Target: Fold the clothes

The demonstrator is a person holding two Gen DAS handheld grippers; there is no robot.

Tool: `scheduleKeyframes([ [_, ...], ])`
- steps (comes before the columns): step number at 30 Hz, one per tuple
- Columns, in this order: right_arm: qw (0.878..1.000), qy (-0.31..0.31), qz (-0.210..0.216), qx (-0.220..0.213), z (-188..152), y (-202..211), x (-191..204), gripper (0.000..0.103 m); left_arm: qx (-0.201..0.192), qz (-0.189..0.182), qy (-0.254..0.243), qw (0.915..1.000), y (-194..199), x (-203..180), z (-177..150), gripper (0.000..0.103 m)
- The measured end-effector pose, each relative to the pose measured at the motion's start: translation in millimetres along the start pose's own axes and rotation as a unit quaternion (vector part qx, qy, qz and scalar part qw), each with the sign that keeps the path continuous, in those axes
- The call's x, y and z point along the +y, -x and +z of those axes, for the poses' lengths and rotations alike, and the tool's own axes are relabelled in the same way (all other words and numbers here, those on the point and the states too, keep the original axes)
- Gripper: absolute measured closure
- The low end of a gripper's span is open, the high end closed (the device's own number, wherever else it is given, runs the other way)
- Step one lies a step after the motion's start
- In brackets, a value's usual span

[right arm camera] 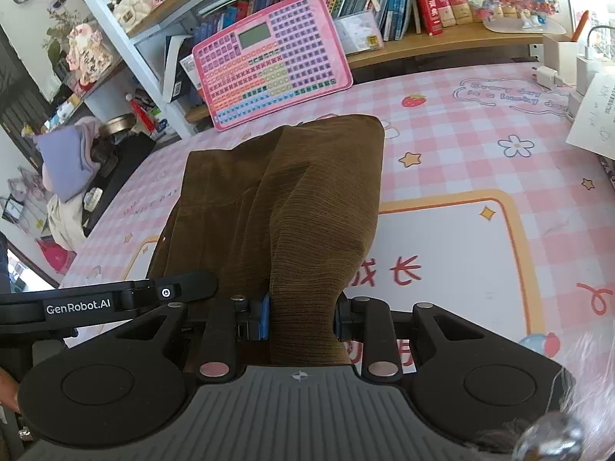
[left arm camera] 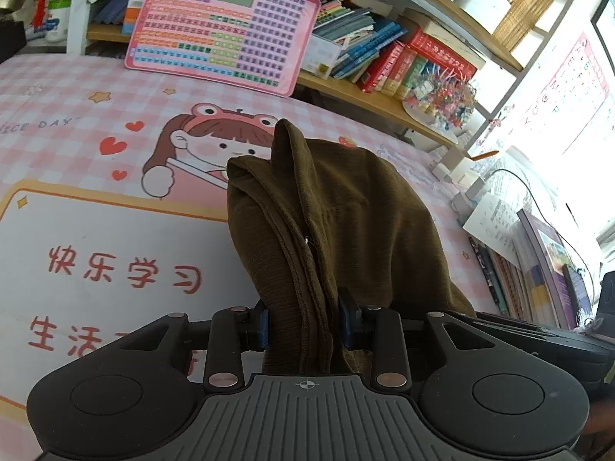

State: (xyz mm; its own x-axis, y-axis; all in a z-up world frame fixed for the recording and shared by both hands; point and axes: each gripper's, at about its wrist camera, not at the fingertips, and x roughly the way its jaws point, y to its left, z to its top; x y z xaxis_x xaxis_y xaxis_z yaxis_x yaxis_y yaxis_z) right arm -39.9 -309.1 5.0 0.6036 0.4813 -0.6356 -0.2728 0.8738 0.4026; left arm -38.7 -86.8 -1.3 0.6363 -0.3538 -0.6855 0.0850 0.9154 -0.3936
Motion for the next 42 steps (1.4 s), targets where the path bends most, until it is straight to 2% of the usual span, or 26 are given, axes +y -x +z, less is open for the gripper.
scheduleKeyframes([
  [7,1.0,-0.008,0.005,-0.006,4,5,-11,0.077,-0.002,0.003,-0.012,0.9999,-3,-13,4,0.072],
  [15,1.0,-0.011,0.002,-0.009,8,3,-12,0.077,-0.002,-0.002,-0.013,0.9999,-6,-10,10,0.072],
  [28,1.0,-0.014,-0.015,-0.022,19,-26,27,0.077,-0.001,-0.02,-0.021,0.9996,-2,37,38,0.072],
  [42,0.999,-0.023,-0.032,-0.017,22,-70,77,0.077,0.007,-0.039,-0.029,0.9988,2,96,67,0.072],
])
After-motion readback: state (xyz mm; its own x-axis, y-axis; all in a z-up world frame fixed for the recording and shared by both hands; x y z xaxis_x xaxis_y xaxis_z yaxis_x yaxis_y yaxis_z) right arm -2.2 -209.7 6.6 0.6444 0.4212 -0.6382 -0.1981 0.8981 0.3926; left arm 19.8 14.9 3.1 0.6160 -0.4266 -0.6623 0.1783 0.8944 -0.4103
